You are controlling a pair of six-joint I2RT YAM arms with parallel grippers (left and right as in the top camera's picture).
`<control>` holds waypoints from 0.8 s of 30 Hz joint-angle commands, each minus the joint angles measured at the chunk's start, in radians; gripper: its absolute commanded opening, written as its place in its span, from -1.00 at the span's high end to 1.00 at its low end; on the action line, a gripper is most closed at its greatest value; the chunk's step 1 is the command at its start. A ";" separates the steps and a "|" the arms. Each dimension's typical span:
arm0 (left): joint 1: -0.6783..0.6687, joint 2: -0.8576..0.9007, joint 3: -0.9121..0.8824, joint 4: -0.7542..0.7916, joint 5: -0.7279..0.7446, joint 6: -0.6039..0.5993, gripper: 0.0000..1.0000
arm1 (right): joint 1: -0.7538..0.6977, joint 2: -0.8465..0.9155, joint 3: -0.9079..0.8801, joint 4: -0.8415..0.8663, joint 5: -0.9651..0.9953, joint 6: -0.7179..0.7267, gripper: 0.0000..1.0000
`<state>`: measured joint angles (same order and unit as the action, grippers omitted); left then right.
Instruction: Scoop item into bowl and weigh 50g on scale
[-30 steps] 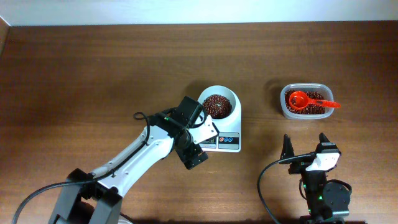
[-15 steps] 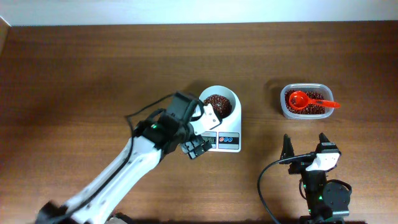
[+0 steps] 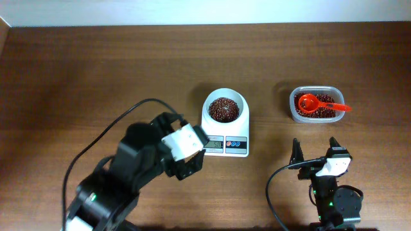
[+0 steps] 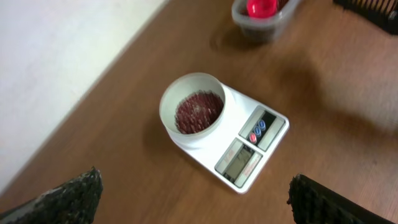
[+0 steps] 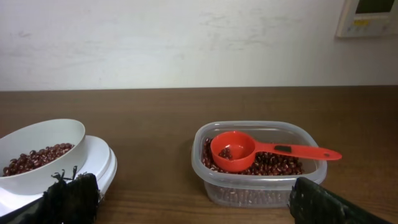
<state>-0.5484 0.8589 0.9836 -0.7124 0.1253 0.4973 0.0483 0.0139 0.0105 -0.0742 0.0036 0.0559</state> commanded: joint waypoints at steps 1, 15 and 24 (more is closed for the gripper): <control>0.002 -0.183 -0.107 0.005 0.048 -0.013 -0.98 | -0.005 -0.007 -0.005 -0.006 0.009 0.002 -0.98; 0.023 -0.773 -0.686 0.403 0.134 -0.013 -0.98 | -0.005 -0.007 -0.005 -0.006 0.009 0.002 -0.98; 0.090 -0.854 -0.941 0.814 0.140 -0.159 -0.98 | -0.005 -0.007 -0.005 -0.006 0.009 0.002 -0.97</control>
<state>-0.4965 0.0135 0.1265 0.0086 0.2584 0.4454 0.0483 0.0139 0.0105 -0.0742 0.0036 0.0559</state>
